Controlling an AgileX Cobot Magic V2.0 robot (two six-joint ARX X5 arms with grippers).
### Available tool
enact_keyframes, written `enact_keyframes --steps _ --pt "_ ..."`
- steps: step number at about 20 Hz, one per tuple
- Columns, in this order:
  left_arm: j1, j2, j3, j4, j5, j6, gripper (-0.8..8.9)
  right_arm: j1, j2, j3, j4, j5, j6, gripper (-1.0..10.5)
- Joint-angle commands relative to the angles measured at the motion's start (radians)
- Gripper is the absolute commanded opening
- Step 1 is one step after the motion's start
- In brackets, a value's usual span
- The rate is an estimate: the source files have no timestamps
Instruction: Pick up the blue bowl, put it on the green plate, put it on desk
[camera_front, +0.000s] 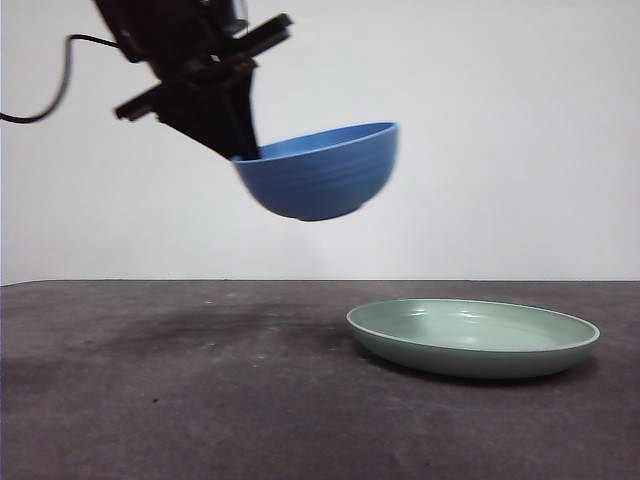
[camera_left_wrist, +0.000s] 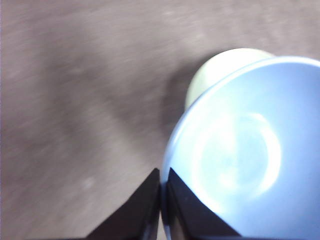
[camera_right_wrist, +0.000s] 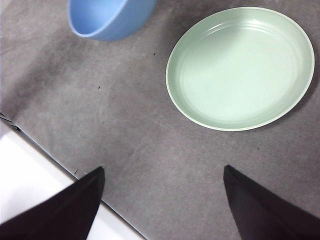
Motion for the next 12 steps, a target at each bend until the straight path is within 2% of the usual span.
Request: enact_keyframes --steps 1,7,12 --pt "-0.034 0.084 0.043 0.027 0.001 -0.042 0.1 0.004 0.008 0.018 0.009 -0.001 0.003 3.8" --pt "-0.127 0.33 0.227 0.021 0.0 -0.063 0.1 0.004 0.008 0.018 0.009 -0.001 0.013 3.8" --pt "-0.164 0.488 0.364 -0.023 0.0 -0.062 0.1 0.004 0.008 0.018 0.008 -0.001 0.019 3.8"
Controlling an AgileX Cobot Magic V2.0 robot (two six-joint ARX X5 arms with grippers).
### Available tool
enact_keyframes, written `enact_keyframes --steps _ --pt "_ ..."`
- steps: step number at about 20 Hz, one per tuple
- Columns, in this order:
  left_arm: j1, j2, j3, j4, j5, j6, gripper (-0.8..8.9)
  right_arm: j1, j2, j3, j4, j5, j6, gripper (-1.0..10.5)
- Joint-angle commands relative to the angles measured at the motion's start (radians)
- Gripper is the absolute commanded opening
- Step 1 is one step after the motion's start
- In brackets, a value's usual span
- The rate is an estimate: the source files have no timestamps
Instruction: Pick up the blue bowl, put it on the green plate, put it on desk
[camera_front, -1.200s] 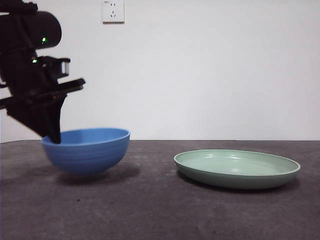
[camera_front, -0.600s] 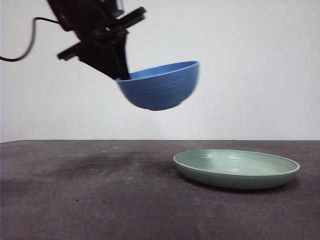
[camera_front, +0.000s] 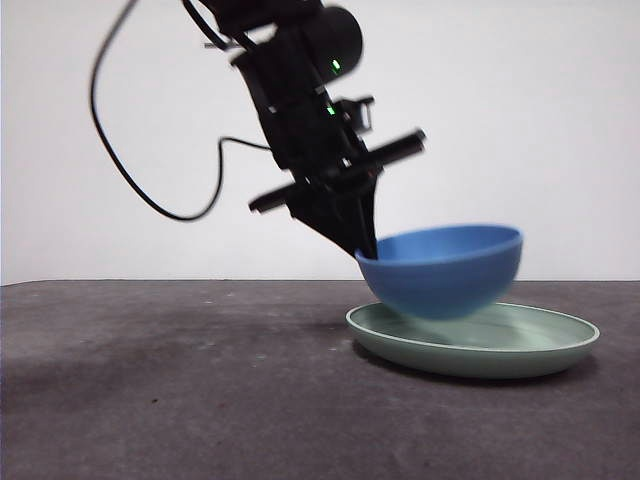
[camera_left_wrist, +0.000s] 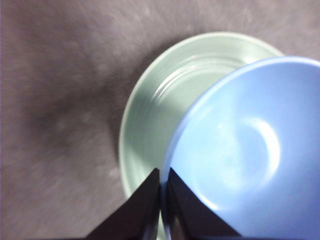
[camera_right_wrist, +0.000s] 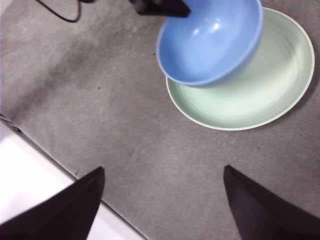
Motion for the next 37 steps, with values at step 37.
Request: enact_keyframes --steps 37 --pt "0.06 -0.48 0.055 -0.137 0.001 0.095 1.89 0.003 0.008 0.018 0.009 0.052 0.011 3.8"
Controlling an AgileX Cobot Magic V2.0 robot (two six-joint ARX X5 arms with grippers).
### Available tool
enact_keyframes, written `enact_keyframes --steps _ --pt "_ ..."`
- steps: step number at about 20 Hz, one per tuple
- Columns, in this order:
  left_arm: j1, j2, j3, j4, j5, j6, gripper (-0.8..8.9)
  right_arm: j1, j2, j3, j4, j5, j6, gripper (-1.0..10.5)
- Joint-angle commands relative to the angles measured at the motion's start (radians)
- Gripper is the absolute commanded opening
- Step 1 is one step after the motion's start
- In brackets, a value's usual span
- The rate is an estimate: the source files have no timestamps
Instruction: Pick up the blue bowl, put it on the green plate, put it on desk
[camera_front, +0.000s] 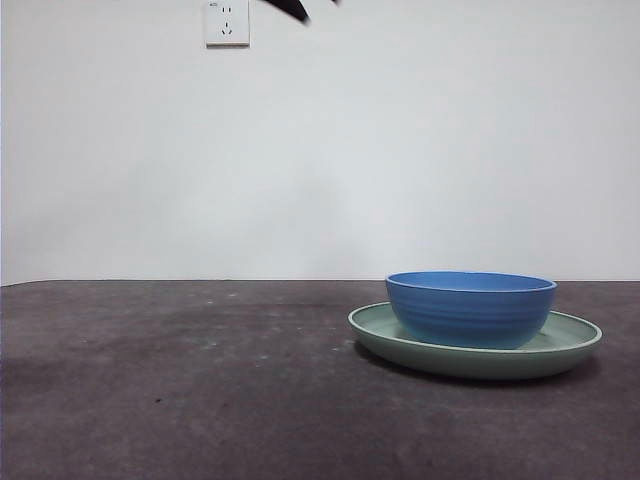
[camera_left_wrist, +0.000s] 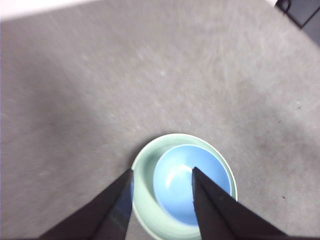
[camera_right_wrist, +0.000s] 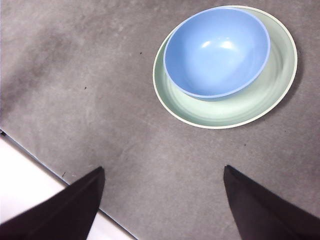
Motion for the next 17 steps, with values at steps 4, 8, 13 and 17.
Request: enact_keyframes --steps 4,8,13,17 --pt "0.014 -0.23 -0.291 0.036 0.002 0.04 1.87 0.003 0.008 0.018 0.01 0.001 0.008 3.8" --pt "0.014 -0.429 -0.579 0.108 0.104 0.045 1.87 0.003 0.008 0.018 0.009 0.001 0.008 3.8" --pt "0.014 -0.616 -0.831 0.139 0.192 0.048 1.87 0.003 0.008 0.018 0.009 0.001 0.009 3.8" --pt "0.014 -0.688 -0.89 0.138 0.267 0.049 1.87 0.003 0.008 0.018 0.009 0.0 0.01 3.8"
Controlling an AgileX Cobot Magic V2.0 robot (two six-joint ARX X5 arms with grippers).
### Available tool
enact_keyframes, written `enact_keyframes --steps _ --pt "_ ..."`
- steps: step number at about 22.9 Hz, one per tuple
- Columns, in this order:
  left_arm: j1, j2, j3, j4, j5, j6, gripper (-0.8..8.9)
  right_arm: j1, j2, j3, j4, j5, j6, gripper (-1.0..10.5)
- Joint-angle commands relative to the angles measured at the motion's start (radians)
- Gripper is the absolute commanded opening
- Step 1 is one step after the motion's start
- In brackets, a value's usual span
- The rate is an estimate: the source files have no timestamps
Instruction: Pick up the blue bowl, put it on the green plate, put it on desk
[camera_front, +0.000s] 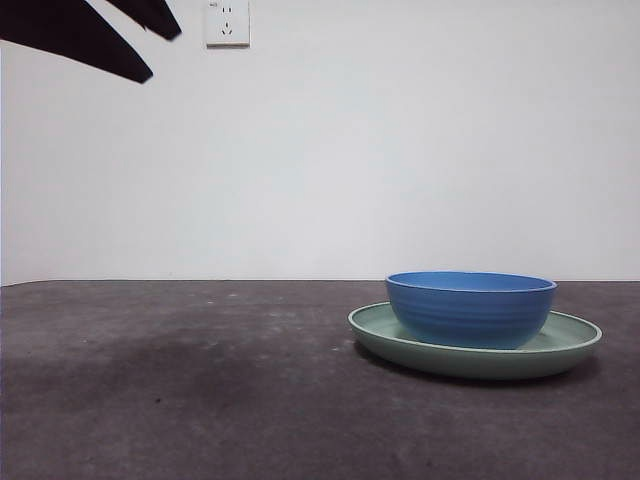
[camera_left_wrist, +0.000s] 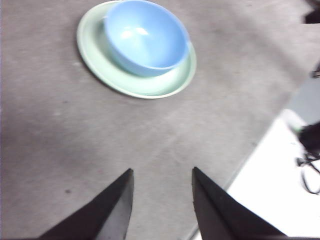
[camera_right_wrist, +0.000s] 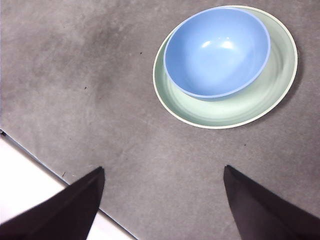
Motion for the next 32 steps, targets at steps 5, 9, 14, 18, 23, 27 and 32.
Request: enact_keyframes --steps 5,9,14,18,23,27,32 --pt "-0.005 -0.013 0.002 0.012 0.073 0.029 1.87 0.003 0.008 0.018 0.009 0.001 0.017 3.8" --pt "-0.005 -0.013 0.002 0.012 0.073 0.029 1.87 0.003 0.008 0.018 0.009 0.001 0.021 3.8" --pt "-0.005 -0.013 0.002 0.011 0.073 0.027 1.87 0.003 0.008 0.018 0.01 0.056 0.066 3.8" --pt "-0.006 -0.013 0.002 0.011 0.073 0.026 1.87 0.002 0.019 0.018 0.025 0.191 0.127 3.8" --pt "-0.006 -0.013 0.002 0.011 0.073 0.027 1.87 -0.025 0.085 0.018 0.097 0.249 0.166 3.8" --pt "-0.006 -0.013 0.002 0.009 0.073 0.027 1.87 -0.058 0.185 0.018 0.171 0.238 0.166 3.5" --pt "-0.006 -0.013 0.002 0.001 0.073 0.031 1.87 -0.107 0.349 0.018 0.273 0.185 0.153 3.2"
